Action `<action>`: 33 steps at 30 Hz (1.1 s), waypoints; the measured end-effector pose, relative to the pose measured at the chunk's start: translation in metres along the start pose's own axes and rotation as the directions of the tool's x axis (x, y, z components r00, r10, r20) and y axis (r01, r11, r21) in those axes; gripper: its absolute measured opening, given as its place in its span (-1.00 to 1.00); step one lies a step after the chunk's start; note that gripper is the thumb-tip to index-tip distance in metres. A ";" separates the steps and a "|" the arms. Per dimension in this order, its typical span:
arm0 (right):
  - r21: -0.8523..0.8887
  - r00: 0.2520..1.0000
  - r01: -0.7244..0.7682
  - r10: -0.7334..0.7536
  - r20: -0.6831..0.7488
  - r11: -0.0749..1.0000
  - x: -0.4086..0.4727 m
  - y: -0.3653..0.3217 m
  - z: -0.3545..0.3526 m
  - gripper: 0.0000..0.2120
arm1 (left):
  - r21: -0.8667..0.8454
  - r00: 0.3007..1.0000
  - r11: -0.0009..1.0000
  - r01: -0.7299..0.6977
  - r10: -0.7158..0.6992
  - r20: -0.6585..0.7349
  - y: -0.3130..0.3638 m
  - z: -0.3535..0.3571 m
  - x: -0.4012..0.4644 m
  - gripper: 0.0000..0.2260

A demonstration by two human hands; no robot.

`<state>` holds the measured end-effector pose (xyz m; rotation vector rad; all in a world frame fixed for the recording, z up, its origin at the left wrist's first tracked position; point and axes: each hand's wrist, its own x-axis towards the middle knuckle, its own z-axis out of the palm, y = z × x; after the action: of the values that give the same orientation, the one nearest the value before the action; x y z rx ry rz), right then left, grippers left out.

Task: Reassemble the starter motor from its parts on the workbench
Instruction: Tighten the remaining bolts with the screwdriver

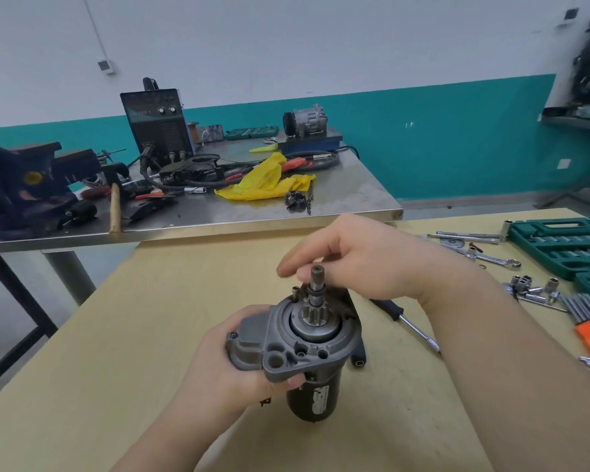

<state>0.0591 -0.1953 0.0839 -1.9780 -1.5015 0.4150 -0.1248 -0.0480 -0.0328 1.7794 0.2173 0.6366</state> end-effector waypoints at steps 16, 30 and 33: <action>-0.341 0.970 -0.217 0.164 -0.178 0.915 -0.007 -0.035 0.023 -0.64 | 0.251 0.916 0.967 -0.039 0.135 -0.377 0.007 0.055 -0.019 -0.49; 0.108 0.959 0.031 0.001 -0.284 0.994 0.015 -0.007 0.038 -0.77 | -0.209 0.973 0.965 -0.158 0.116 -0.200 -0.027 0.007 0.002 -0.60; 0.199 0.955 0.101 -0.040 -0.292 0.975 0.013 -0.004 0.040 -0.79 | -0.234 0.954 0.959 -0.159 0.088 -0.287 -0.032 0.005 0.005 -0.45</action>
<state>0.0370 -0.1707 0.0577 -1.7274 -1.2836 0.2339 -0.1123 -0.0400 -0.0620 1.4615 0.2019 0.9608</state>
